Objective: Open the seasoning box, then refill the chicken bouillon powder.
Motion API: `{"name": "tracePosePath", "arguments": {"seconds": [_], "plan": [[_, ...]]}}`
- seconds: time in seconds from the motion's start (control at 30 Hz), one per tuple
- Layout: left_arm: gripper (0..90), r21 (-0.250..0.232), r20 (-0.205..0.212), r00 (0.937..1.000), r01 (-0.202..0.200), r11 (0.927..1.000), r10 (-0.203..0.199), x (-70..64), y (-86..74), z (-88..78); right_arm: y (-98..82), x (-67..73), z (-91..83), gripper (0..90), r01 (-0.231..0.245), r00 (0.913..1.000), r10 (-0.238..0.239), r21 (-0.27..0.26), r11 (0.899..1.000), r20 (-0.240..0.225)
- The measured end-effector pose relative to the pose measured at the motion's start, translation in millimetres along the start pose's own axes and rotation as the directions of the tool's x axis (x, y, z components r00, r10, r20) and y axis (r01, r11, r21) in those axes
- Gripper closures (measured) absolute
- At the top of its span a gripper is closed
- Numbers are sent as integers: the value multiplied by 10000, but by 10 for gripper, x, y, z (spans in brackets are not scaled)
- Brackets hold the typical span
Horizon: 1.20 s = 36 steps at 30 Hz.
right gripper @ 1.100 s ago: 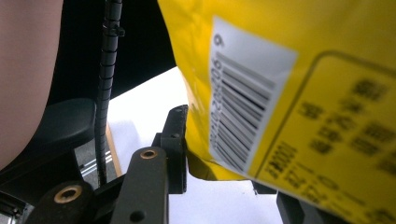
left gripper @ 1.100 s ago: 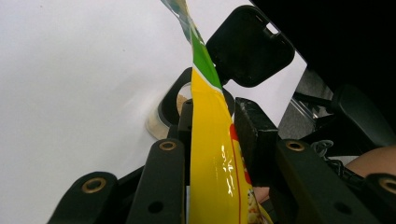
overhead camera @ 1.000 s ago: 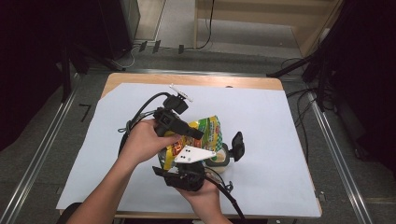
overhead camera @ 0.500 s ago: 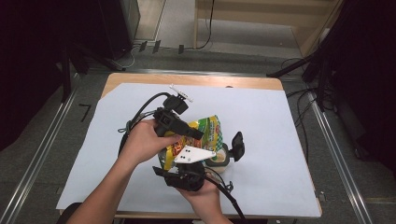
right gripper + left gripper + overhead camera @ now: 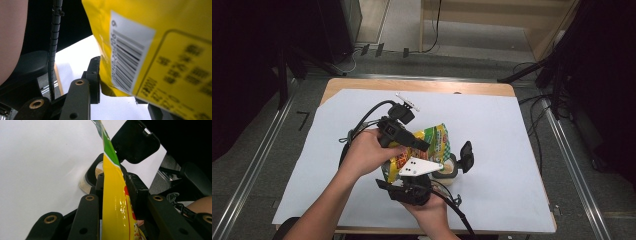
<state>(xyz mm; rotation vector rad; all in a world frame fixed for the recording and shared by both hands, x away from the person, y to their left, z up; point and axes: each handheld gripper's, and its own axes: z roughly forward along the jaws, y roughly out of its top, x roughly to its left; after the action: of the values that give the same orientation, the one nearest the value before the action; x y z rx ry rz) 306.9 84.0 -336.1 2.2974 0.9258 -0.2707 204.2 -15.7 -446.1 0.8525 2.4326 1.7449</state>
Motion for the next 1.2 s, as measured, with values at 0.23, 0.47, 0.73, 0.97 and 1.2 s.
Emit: {"name": "tracePosePath", "arguments": {"seconds": [0.23, 0.47, 0.73, 0.97, 1.2], "plan": [[735, 29, 13, 10000, -33, 10000, 33, -3, 0, 3, -7, 5, -1, 660, -53, 10000, 53, 26, 10000, -32], [734, 13, 7, 10000, -15, 10000, 15, 5, -4, -5, 5, 4, -1, 660, 35, 10000, -35, 52, 10000, -12], [733, -14, -13, 10000, 16, 10000, -16, 11, -8, -11, 15, 2, 3, 660, 86, 10000, -85, 112, 9999, -38], [734, -5, -32, 10000, -19, 10000, 19, 8, -10, -11, 8, 5, 7, 660, -6, 10000, 7, 89, 10000, -40], [734, -245, -46, 9999, -124, 9996, 123, -21, -5, -39, 27, -3, -12, 661, 82, 10000, -82, 62, 9999, -11]]}}
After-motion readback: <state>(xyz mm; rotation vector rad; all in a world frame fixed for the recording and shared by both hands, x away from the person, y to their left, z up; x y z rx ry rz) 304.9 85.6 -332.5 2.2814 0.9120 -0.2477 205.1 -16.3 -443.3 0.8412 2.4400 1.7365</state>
